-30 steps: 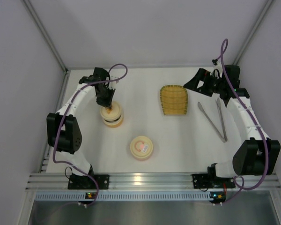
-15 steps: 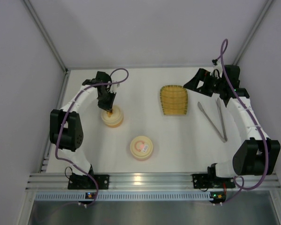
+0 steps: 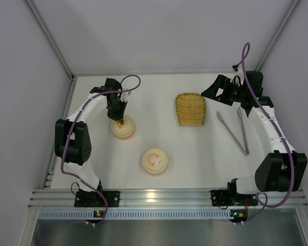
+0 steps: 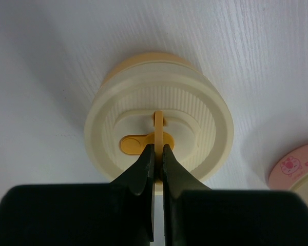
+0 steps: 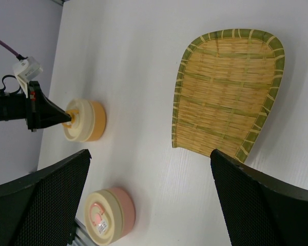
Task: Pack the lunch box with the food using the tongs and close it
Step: Close the box lid on the packing box.
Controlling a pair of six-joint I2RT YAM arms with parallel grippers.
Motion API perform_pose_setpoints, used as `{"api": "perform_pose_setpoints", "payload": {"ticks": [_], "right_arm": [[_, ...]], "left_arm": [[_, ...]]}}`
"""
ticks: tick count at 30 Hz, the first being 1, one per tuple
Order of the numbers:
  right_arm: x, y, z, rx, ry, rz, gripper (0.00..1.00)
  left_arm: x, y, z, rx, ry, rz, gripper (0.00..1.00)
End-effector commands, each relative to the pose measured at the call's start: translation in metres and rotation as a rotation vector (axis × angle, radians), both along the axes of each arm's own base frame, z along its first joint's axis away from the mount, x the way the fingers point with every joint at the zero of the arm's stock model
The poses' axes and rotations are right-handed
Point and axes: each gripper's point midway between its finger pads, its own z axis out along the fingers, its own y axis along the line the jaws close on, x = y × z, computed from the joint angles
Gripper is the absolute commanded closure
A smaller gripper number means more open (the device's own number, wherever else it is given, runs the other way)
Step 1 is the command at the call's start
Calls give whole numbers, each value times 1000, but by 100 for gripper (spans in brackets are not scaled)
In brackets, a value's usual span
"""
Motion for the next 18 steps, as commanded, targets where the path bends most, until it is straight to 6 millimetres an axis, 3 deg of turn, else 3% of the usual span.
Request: {"api": "perform_pose_setpoints", "payload": {"ticks": [1,6,9,10,13,18], "right_arm": [[8,-6,14,2,-71,-14,1],[7,-5,14,4,-70,-12,1],[8,-5,15,5,-72,-13,1],[8,-5,15,3,-73,-12,1],[7,-5,16,2,-77,-12,1],[8,-5,14,2,-71,-13,1]], "left_arm": [[5,-4,0,-23,-21,1,99],[4,-5,8,-33,-37,-1,97],[1,-6,5,-39,-20,-9,89],[-2,-8,3,-46,-11,-17,77],[-2,-9,6,-59,-20,-23,55],[-1,-9,14,-58,-29,-22,49]]}}
